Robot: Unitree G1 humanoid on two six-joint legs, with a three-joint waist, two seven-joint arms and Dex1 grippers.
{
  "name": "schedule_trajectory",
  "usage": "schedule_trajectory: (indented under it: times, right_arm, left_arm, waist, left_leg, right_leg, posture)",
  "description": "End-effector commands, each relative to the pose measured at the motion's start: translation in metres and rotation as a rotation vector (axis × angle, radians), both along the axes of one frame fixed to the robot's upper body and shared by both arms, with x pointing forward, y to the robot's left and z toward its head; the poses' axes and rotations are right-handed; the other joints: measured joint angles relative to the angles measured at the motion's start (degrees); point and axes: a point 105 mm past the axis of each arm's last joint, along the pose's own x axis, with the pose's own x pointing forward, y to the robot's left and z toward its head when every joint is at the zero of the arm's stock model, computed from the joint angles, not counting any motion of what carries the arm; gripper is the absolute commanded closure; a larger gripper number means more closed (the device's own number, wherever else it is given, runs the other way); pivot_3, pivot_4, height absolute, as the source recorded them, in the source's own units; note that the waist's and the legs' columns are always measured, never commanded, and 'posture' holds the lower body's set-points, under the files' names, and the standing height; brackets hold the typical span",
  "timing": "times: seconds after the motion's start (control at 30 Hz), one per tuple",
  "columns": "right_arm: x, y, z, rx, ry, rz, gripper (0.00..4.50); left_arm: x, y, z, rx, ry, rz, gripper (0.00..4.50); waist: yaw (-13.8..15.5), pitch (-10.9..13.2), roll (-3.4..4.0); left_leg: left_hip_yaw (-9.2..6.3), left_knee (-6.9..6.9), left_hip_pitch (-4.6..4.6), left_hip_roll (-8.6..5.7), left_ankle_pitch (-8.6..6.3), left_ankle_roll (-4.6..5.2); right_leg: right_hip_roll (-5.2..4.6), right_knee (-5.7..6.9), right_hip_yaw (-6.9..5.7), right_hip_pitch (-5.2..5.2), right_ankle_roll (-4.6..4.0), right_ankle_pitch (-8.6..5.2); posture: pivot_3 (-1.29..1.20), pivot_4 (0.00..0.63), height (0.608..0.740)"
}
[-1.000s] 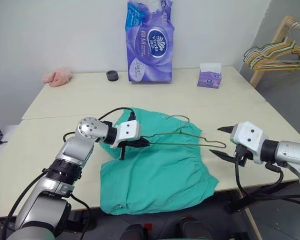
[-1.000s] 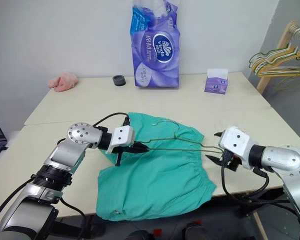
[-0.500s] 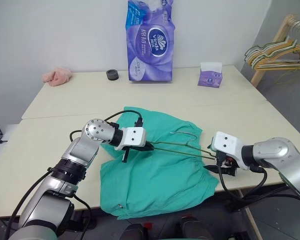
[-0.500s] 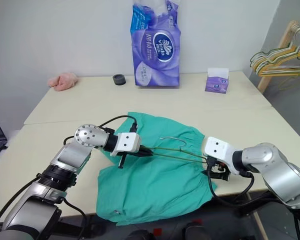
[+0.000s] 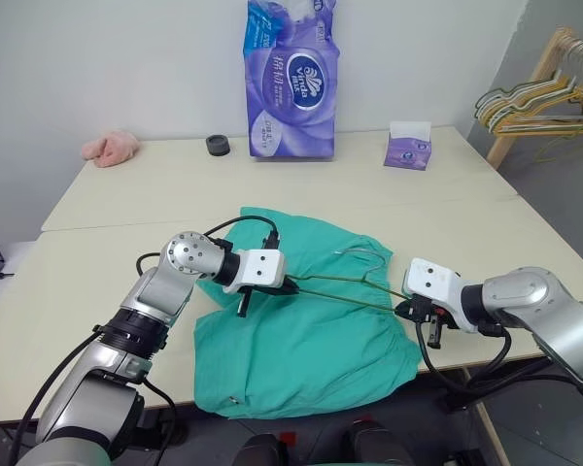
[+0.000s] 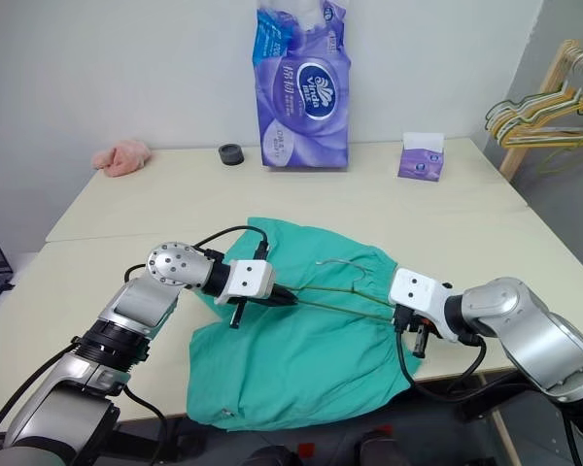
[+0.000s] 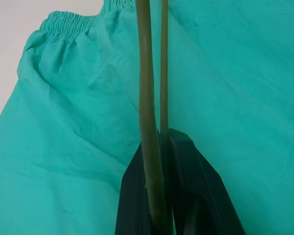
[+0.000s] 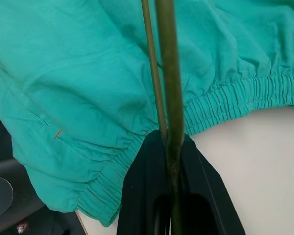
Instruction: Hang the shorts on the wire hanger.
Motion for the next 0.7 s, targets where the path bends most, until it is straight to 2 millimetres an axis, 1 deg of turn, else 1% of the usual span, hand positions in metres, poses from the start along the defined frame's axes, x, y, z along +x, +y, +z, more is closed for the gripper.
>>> schedule_trajectory:
  times: [0.03,0.17,0.2,0.3,0.37,0.5,0.57,0.63,0.7]
  right_arm:
    - [-0.002,0.005,0.007,0.005,-0.027,0.031,4.47]
    - [-0.002,0.0,0.008,-0.004,-0.039,0.023,4.5]
    - [-0.002,-0.001,0.008,-0.005,-0.041,0.02,4.5]
    - [-0.003,-0.005,0.009,-0.007,-0.052,0.013,4.5]
    - [-0.004,-0.009,0.008,-0.003,-0.051,0.002,4.5]
    - [-0.007,-0.017,0.008,0.013,-0.048,-0.049,4.5]
    - [-0.01,-0.023,0.008,0.029,-0.04,-0.099,4.5]
    - [-0.016,-0.036,0.008,0.052,-0.018,-0.179,4.5]
    - [-0.024,-0.053,0.008,0.069,0.006,-0.274,4.5]
  left_arm:
    - [-0.001,-0.007,0.009,-0.064,0.008,-0.001,4.5]
    - [-0.003,-0.011,0.014,-0.144,0.084,0.034,3.48]
    - [-0.001,-0.011,0.015,-0.153,0.086,0.046,3.16]
    - [0.013,-0.009,0.028,-0.29,0.116,0.16,2.29]
    - [0.025,-0.001,0.038,-0.381,0.135,0.254,1.69]
    - [0.049,0.022,0.057,-0.55,0.167,0.442,1.69]
    - [0.059,0.035,0.063,-0.607,0.188,0.518,1.69]
    - [0.065,0.049,0.064,-0.633,0.206,0.581,1.69]
    - [0.064,0.054,0.059,-0.614,0.227,0.591,1.69]
  waist:
    - [0.0,0.01,0.0]
    - [-0.01,0.01,0.0]
    - [-0.01,0.01,0.0]
    - [0.02,0.01,-0.01]
    - [0.04,0.01,-0.01]
    - [-0.06,0.0,-0.02]
    - [-0.01,0.0,-0.02]
    - [0.0,0.03,-0.07]
    - [0.15,0.03,-0.06]
  left_leg:
    - [0.0,0.0,0.0,0.0,0.0,0.0]
    - [-0.01,0.0,-0.01,0.0,0.0,0.0]
    - [-0.01,0.0,-0.02,0.0,0.0,0.0]
    - [-0.04,0.0,-0.02,0.0,0.0,0.0]
    - [-0.05,0.02,-0.02,0.0,0.0,0.0]
    - [-0.06,0.04,-0.01,0.0,0.0,0.0]
    - [-0.06,0.04,-0.01,0.0,0.0,-0.01]
    - [-0.1,0.04,-0.03,0.0,0.0,-0.01]
    - [-0.16,0.03,-0.07,-0.01,-0.01,-0.02]
  right_leg:
    - [0.0,0.0,0.0,0.0,0.0,0.0]
    - [0.0,0.0,-0.02,0.0,0.01,0.0]
    - [0.0,0.0,-0.02,0.0,0.01,0.0]
    - [0.0,0.01,-0.04,0.0,0.01,0.0]
    - [0.0,0.01,-0.06,0.0,0.01,0.0]
    - [0.0,0.02,-0.08,0.01,0.04,-0.01]
    - [0.0,0.02,-0.08,0.01,0.04,-0.01]
    - [0.0,0.01,-0.12,0.01,0.04,-0.01]
    - [0.0,0.0,-0.15,0.01,0.04,0.0]
  posture:
    - [-0.17,0.078,0.74]
    - [-0.17,0.075,0.74]
    - [-0.17,0.075,0.74]
    - [-0.17,0.066,0.74]
    - [-0.17,0.064,0.74]
    - [-0.18,0.064,0.74]
    - [-0.19,0.066,0.74]
    - [-0.19,0.067,0.74]
    - [-0.2,0.07,0.74]
